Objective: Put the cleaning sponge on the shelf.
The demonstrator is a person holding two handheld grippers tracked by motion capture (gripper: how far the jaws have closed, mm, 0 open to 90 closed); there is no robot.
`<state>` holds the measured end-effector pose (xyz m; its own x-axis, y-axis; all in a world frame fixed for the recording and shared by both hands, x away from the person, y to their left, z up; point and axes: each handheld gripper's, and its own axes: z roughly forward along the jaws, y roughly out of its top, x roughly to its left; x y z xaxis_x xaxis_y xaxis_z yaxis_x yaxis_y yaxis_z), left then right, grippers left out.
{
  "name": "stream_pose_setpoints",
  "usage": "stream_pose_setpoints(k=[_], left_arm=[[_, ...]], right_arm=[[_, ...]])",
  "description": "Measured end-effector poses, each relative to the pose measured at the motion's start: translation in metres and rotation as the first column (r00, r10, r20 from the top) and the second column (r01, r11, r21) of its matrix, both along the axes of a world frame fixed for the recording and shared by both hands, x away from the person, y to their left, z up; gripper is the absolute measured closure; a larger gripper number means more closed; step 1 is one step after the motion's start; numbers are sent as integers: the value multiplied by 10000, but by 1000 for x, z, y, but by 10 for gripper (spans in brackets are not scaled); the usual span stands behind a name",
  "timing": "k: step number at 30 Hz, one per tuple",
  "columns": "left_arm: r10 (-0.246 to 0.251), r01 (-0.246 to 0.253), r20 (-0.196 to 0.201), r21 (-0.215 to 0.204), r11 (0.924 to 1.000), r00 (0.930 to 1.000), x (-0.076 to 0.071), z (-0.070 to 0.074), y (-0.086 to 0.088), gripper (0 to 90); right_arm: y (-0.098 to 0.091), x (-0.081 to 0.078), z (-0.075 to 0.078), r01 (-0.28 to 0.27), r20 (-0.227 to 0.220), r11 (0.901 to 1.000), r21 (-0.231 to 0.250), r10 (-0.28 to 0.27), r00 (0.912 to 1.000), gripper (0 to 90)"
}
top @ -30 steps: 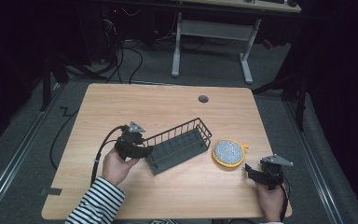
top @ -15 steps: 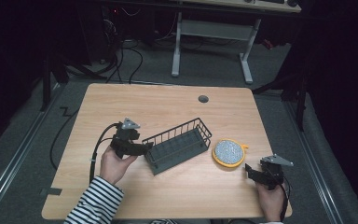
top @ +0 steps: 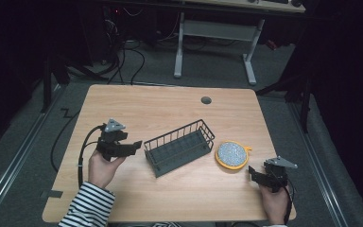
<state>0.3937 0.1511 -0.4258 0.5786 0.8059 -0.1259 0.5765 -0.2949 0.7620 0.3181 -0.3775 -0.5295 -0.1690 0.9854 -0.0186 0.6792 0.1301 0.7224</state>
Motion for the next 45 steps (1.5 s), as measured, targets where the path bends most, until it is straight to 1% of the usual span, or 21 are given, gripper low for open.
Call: stream_pose_setpoints(k=[3,7,13,18,22,25,27,28,29,33,35,38,42,44,45], left_arm=[[163,-164,34,20,9999,9999,-3,-4,8,337],[425,-425,-110,63,9991,9990,-6,-14,19,335],[974,-981,-360,-187,9950,9946,-12,-29,37,334],[1183,-1194,-479,-224,9926,9918,-14,-41,45,335],[1405,-1423,-642,-234,9896,9880,-15,-51,50,335],[1605,-1617,-644,-133,9868,9849,-16,-59,52,335],[1657,-1670,-748,-119,9859,9833,-15,-65,53,335],[1657,-1670,-748,-119,9859,9833,-15,-65,53,335],[1742,-1748,-800,-8,9846,9815,-15,-70,53,335],[1854,-1857,-935,53,9826,9782,-13,-79,53,335],[1914,-1906,-948,171,9815,9769,-12,-83,53,335],[2048,-2038,-1071,203,9788,9729,-10,-89,53,336],[2217,-2200,-1063,277,9751,9693,-8,-94,54,336],[2322,-2305,-971,280,9727,9678,-8,-95,54,336],[2351,-2327,-912,362,9719,9677,-8,-96,53,336]], right_arm=[[0,0,0,2,1,10000,6,-2,10000,299],[0,0,0,16,-7,10000,8,-16,10000,299],[0,0,0,24,-4,10000,14,-24,10000,299],[0,0,0,24,-3,10000,13,-24,10000,300],[0,0,0,35,1,10000,23,-35,10000,300],[0,0,0,38,-13,10000,18,-38,10000,300],[0,0,0,29,-5,10000,18,-29,10000,299],[0,0,0,29,-5,10000,18,-29,10000,299],[0,0,0,25,-3,10000,15,-25,10000,300],[0,0,0,38,-11,10000,18,-38,10000,300],[0,0,0,24,-4,10000,16,-24,10000,300],[0,0,0,27,-5,10000,18,-27,10000,299],[0,0,0,26,-1,10000,14,-26,10000,300],[0,0,0,24,16,10000,23,-24,10000,299],[0,0,0,29,-4,10000,19,-29,10000,299]])
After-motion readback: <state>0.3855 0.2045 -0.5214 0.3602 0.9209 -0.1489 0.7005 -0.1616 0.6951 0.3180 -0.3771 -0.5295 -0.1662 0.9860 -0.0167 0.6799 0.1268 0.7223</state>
